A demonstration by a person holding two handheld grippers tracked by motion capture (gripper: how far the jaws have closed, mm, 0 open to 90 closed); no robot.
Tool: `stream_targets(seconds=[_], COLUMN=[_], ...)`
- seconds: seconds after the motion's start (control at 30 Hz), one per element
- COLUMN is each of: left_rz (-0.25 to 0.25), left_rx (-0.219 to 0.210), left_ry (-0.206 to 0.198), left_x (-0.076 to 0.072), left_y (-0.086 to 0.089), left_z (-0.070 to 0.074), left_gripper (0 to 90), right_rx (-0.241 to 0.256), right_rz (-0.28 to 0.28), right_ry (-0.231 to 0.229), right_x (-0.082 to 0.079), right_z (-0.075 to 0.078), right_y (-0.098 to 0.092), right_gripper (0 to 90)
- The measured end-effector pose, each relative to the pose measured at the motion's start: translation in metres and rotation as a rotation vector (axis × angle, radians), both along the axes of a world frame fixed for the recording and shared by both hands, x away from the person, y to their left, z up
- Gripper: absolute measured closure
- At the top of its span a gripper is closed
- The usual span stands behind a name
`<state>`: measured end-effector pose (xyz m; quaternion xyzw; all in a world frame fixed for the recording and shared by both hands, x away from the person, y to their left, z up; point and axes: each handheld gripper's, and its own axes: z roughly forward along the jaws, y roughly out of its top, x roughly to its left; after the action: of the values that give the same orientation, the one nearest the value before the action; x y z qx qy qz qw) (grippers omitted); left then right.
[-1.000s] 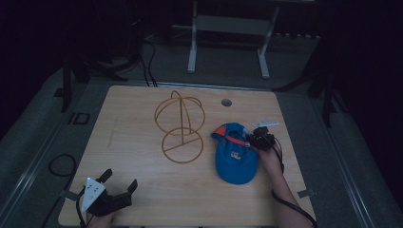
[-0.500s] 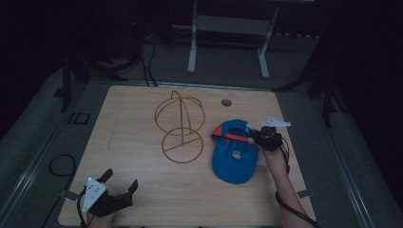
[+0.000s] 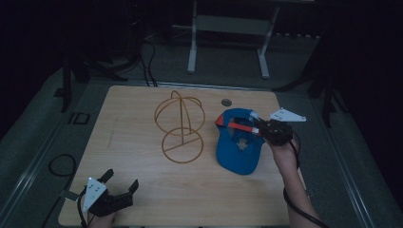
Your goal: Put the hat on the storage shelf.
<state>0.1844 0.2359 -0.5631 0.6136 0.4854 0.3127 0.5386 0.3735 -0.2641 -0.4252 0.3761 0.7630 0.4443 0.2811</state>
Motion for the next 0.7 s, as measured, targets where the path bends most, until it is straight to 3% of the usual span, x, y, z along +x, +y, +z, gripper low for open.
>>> stream_targets(seconds=[0.17, 0.33, 0.47, 0.6, 0.7], left_rz=[-0.009, -0.039, -0.085, -0.081, -0.1], left_rx=[-0.002, -0.021, -0.047, -0.009, -0.016], left_ry=[0.007, 0.022, 0.069, 0.092, 0.106], left_x=[0.0, -0.001, -0.001, -0.004, -0.005], left_y=[-0.002, -0.008, -0.015, -0.024, -0.029], left_z=[0.0, 0.002, 0.006, 0.015, 0.021], left_gripper=[0.1, 0.1, 0.2, 0.2, 0.2], right_rx=[-0.007, 0.007, 0.018, 0.03, 0.042], right_rz=[0.02, 0.027, 0.033, 0.043, 0.051], right_ry=[-0.063, -0.091, -0.11, -0.132, -0.14], right_x=[-0.014, -0.027, -0.037, -0.047, -0.053], right_z=[0.017, 0.03, 0.037, 0.045, 0.049], right_y=[-0.001, -0.003, -0.006, -0.008, -0.008], right_gripper=[86.2, 86.2, 86.2, 86.2, 86.2])
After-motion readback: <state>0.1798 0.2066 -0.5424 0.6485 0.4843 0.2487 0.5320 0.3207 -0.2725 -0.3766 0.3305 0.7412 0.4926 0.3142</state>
